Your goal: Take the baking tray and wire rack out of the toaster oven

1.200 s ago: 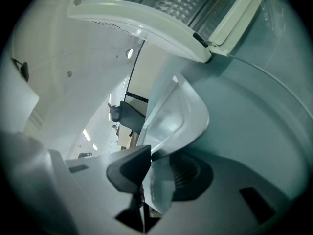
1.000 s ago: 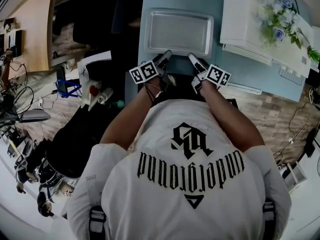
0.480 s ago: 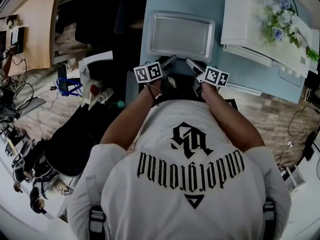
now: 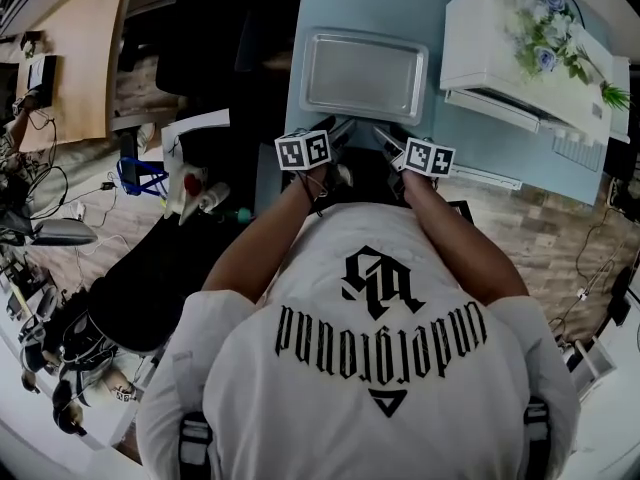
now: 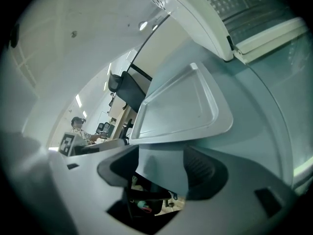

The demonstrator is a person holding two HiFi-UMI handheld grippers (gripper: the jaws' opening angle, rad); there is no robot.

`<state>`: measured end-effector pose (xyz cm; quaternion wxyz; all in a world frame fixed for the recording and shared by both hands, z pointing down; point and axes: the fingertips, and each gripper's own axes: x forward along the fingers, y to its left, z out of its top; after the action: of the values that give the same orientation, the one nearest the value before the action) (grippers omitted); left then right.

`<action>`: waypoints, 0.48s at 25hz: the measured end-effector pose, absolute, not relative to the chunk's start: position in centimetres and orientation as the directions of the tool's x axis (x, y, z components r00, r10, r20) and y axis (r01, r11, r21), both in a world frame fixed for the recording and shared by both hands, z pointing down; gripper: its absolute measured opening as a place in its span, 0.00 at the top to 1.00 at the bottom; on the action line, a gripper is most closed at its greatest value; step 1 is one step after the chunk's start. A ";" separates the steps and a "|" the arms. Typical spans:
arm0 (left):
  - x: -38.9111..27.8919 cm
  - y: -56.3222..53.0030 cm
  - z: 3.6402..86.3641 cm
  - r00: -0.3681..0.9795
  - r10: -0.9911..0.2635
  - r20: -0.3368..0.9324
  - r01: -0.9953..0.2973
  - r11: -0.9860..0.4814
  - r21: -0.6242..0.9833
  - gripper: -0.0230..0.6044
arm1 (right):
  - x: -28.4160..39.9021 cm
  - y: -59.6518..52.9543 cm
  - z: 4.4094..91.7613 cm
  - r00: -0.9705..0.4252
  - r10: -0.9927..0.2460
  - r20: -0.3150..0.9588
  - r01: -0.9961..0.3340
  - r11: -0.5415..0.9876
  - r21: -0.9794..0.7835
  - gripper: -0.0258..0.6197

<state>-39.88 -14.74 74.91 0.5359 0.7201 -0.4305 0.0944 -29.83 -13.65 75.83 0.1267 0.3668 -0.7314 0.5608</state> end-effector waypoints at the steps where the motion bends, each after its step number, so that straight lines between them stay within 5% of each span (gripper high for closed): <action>1: -39.9 -14.8 74.6 0.615 -0.523 0.591 -0.723 -0.075 0.686 0.53 | -29.9 -13.6 75.5 -0.696 -0.404 0.593 -0.681 0.112 -0.724 0.54; 12: -40.5 -15.4 66.3 0.631 -0.596 0.497 -0.765 -0.372 0.526 0.54 | -31.0 -14.4 66.8 -0.695 -0.534 0.481 -0.707 0.387 -0.593 0.57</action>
<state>-40.51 -15.38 66.30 0.3770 0.8205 -0.4147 0.1121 -30.99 -14.40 66.79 0.1058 0.3756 -0.8259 0.4070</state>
